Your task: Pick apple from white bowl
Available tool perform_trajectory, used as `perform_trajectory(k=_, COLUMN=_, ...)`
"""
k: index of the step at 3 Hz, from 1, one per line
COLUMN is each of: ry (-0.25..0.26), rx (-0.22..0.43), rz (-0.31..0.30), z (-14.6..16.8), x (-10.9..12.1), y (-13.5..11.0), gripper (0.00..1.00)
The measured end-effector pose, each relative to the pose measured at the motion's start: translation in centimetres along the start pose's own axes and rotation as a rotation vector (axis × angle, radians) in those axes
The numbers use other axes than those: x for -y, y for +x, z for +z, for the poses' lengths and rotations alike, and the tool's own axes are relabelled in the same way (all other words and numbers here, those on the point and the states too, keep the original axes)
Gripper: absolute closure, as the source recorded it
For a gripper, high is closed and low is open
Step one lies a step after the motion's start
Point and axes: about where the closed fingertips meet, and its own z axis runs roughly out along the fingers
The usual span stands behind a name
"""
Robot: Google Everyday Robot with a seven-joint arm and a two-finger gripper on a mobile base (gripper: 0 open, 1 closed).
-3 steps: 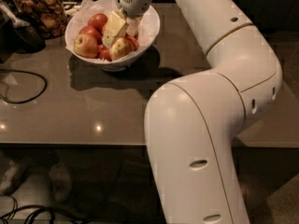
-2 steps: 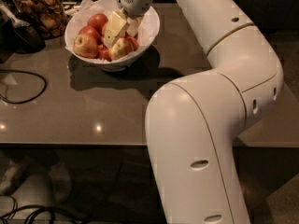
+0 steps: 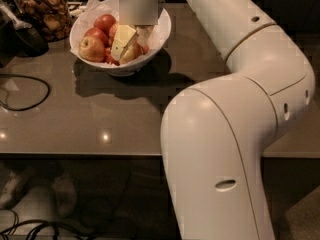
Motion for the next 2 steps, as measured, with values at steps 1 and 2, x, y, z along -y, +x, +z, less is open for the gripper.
perform_trajectory(k=1, ry=-0.010, rx=-0.022, rz=0.003, z=0.62, x=-0.43, y=0.74, gripper=0.27)
perform_trajectory(k=2, ry=-0.012, rx=-0.035, rz=0.002, z=0.93, x=-0.62, y=1.17, gripper=0.29)
